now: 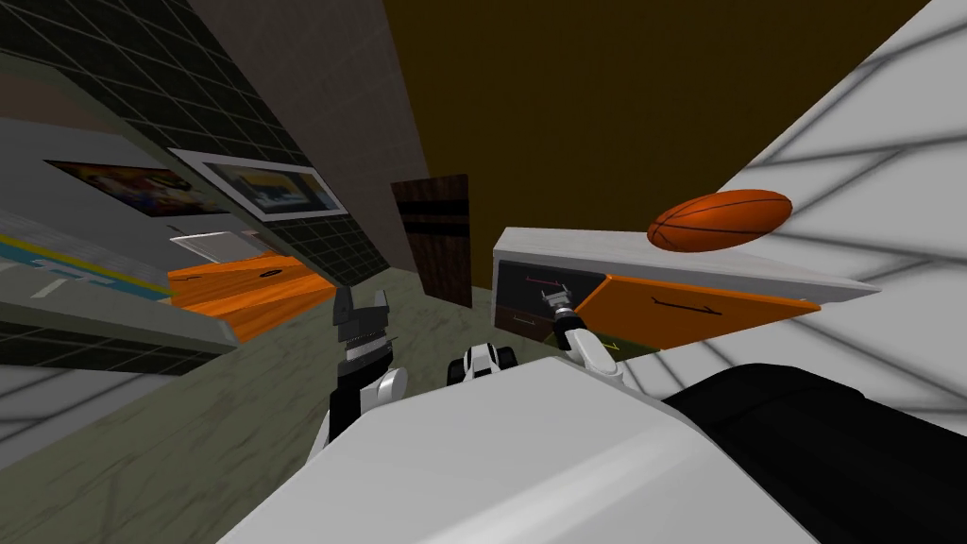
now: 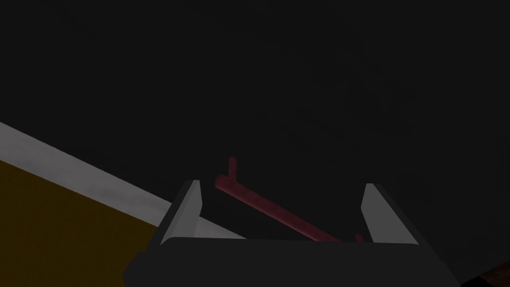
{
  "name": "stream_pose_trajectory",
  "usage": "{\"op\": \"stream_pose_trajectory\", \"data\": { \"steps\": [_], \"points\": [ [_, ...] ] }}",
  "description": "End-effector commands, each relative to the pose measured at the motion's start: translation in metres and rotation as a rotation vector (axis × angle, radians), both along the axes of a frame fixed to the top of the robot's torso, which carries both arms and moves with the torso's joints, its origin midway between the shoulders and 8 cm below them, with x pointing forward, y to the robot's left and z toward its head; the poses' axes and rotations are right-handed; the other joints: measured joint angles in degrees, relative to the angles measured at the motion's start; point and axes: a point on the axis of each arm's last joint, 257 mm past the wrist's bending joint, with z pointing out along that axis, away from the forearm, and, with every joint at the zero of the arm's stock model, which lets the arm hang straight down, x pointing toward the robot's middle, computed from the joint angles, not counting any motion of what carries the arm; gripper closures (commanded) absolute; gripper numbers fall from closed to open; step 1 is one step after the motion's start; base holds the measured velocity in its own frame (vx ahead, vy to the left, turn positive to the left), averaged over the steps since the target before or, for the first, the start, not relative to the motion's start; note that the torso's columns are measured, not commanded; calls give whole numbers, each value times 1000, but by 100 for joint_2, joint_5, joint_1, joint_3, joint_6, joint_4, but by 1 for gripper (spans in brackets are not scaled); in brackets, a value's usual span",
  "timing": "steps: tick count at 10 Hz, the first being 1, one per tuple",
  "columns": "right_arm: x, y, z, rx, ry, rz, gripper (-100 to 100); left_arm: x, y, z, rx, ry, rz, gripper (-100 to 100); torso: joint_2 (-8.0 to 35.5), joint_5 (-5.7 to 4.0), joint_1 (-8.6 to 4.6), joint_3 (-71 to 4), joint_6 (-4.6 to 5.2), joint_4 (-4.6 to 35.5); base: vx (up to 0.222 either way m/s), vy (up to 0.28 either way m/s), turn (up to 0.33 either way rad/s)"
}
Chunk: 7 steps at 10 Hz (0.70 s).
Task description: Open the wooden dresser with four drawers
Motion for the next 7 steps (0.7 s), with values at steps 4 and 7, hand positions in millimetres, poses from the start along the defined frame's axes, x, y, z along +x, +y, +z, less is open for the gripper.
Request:
{"op": "stream_pose_trajectory", "data": {
  "steps": [4,7],
  "points": [
    [-18,-42,-5,-211,86,-153,-100,0,0,0,0,0,0,0,0,-1,2,0,-4,0,-5,37,169],
    [-24,-54,-5,-280,112,-203,-100,0,0,0,0,0,0,0,-8,-4,-10,-4,-2,-2,-7,26,103]
  ]
}}
